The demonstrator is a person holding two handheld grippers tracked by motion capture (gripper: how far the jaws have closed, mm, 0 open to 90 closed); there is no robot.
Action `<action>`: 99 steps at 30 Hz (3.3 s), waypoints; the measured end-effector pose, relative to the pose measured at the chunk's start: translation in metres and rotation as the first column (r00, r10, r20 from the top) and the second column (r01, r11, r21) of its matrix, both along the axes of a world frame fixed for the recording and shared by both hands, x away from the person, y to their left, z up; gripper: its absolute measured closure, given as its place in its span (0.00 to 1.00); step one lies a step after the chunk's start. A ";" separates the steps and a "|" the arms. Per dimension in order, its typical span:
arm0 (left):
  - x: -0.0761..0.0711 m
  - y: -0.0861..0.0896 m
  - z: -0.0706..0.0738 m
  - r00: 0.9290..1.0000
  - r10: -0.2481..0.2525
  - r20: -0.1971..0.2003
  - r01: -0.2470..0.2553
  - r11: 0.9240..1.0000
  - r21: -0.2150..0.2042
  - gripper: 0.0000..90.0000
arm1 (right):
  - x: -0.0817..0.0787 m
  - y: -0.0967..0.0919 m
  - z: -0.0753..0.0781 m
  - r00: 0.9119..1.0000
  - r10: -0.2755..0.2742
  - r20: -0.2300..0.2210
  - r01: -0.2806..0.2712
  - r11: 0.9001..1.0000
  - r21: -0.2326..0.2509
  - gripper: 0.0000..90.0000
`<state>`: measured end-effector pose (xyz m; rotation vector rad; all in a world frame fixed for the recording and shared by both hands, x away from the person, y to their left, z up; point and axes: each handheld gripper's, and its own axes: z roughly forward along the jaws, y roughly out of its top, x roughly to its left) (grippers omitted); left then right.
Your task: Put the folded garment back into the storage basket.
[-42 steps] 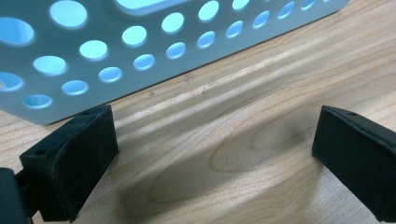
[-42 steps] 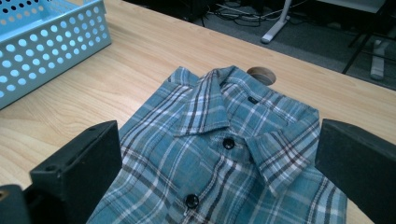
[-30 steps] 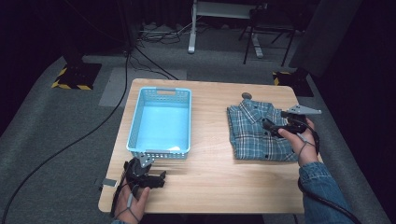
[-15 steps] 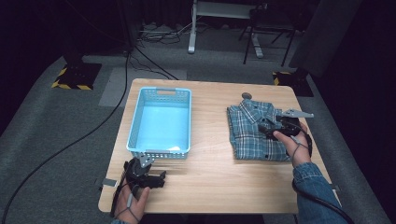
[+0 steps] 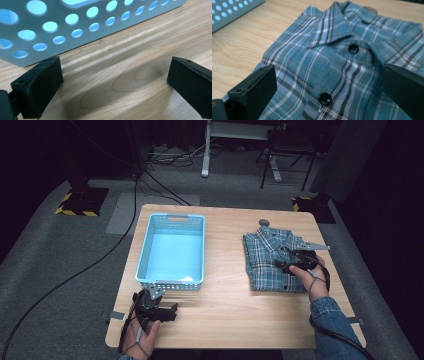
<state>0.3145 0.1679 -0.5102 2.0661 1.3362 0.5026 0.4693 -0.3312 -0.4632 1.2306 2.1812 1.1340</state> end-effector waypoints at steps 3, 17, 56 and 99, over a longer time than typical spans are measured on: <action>0.000 0.000 0.000 1.000 0.000 0.000 0.000 1.000 0.000 0.00 | -0.001 0.000 -0.007 1.000 0.002 -0.018 -0.002 1.000 -0.007 0.01; 0.000 0.000 0.000 1.000 0.000 0.000 0.000 1.000 0.000 0.00 | 0.000 -0.002 -0.027 0.997 -0.015 -0.074 0.013 0.999 -0.032 0.02; 0.000 0.000 0.000 1.000 0.000 0.000 0.000 1.000 0.000 0.00 | -0.014 0.009 -0.028 0.991 -0.135 -0.016 0.132 0.984 -0.122 0.63; 0.000 0.000 0.000 1.000 0.000 0.000 0.000 1.000 0.000 0.00 | -0.017 0.003 0.077 0.974 -0.197 0.111 0.203 0.978 -0.047 0.82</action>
